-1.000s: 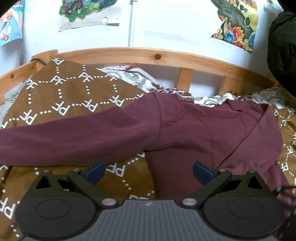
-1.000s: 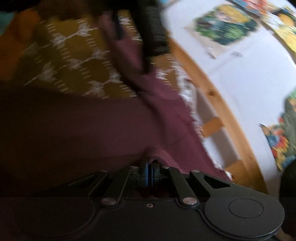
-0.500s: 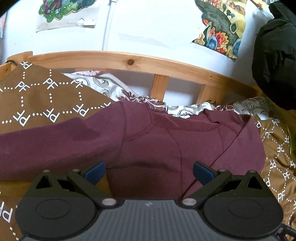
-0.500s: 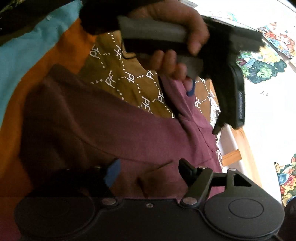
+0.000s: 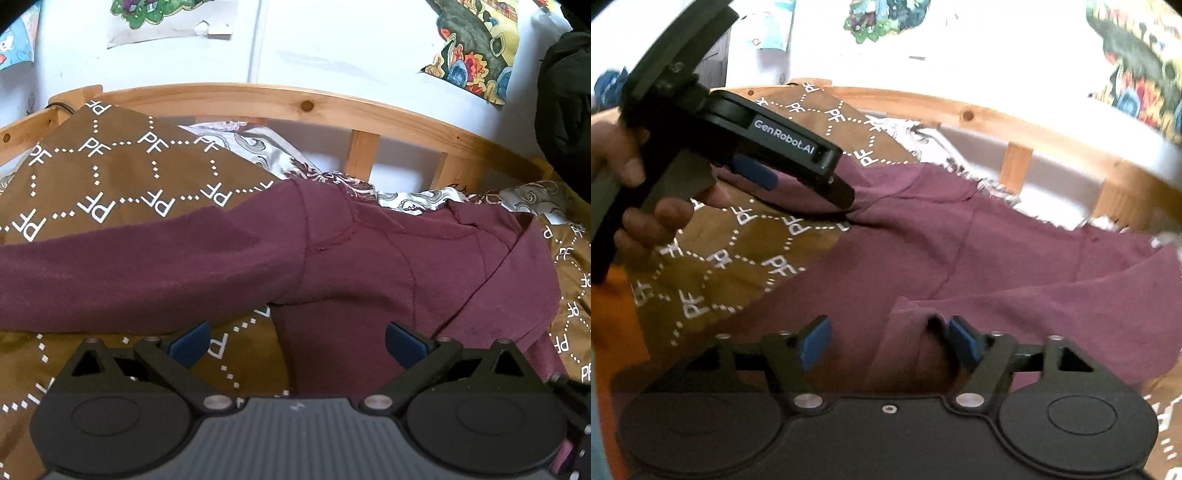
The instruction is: Fold small clothes
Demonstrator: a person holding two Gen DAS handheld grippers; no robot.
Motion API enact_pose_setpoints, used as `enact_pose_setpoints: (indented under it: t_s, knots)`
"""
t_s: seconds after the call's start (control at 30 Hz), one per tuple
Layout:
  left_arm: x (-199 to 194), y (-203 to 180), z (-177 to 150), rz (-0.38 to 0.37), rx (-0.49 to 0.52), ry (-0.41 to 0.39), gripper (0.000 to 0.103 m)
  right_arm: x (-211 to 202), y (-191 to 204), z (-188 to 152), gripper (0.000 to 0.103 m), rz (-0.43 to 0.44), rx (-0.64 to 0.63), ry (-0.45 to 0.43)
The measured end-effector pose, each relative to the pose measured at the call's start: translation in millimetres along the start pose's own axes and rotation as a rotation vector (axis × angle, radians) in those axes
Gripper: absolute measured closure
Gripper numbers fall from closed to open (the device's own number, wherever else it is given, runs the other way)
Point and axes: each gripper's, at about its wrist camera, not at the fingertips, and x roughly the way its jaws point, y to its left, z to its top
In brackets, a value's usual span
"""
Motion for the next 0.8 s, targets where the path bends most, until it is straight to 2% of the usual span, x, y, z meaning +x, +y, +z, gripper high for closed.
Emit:
enact_pose_setpoints:
  t_s: [0.03,0.07,0.1,0.2,0.3,0.33,0.37,0.4,0.43,0.53,0.6,0.63,0.73,0.8]
  knots:
    - [-0.1,0.1,0.4,0.001,0.001,0.000,0.001,2.0,1.8,0.2,0.045,0.024,0.017,0.008]
    - [0.1,0.1,0.9,0.002,0.001,0.001,0.001,3.6,7.8,0.8,0.044,0.087,0.039,0.020]
    - [0.6,-0.2,1.1,0.005,0.000,0.003,0.001,3.6,7.8,0.8,0.044,0.087,0.039,0.020]
    - [4.2,-1.1,-1.6,0.010,-0.001,0.014,0.000,-1.2,23.8,0.7,0.031,0.178,0.033,0.023]
    - [10.4,-1.8,-6.8,0.004,0.001,0.043,0.000,-10.4,28.5,-5.1,0.030,0.249,0.041,0.031]
    - [13.1,-2.6,-9.0,-0.009,0.007,0.057,0.000,-17.3,27.2,-7.0,0.025,0.229,0.037,0.018]
    - [15.3,-3.9,-11.2,-0.026,0.013,0.067,0.001,-39.3,16.2,-11.3,0.013,0.126,0.038,-0.044]
    - [16.9,-5.3,-13.2,-0.048,0.018,0.075,0.001,-39.3,16.2,-11.3,0.007,0.126,0.038,-0.044]
    - [18.6,-7.5,-15.3,-0.077,0.025,0.083,0.001,-49.6,4.2,-13.8,0.001,0.062,0.061,-0.069]
    - [24.6,-17.7,-24.3,-0.143,0.063,0.120,0.001,-59.4,-37.4,-18.2,0.001,-0.123,0.106,-0.088]
    - [30.5,-27.9,-31.8,-0.144,0.107,0.150,0.001,-56.9,-72.6,-18.1,0.002,-0.250,0.148,-0.057]
    - [33.1,-33.0,-36.3,-0.130,0.135,0.161,0.001,-54.9,-91.2,-17.3,0.006,-0.304,0.179,-0.047]
    - [37.5,-42.5,-47.8,-0.082,0.198,0.170,0.001,-45.0,-141.2,-14.0,0.016,-0.400,0.236,-0.027]
    - [38.4,-45.0,-53.1,-0.063,0.216,0.172,0.001,-36.4,-161.0,-10.4,0.019,-0.415,0.266,-0.029]
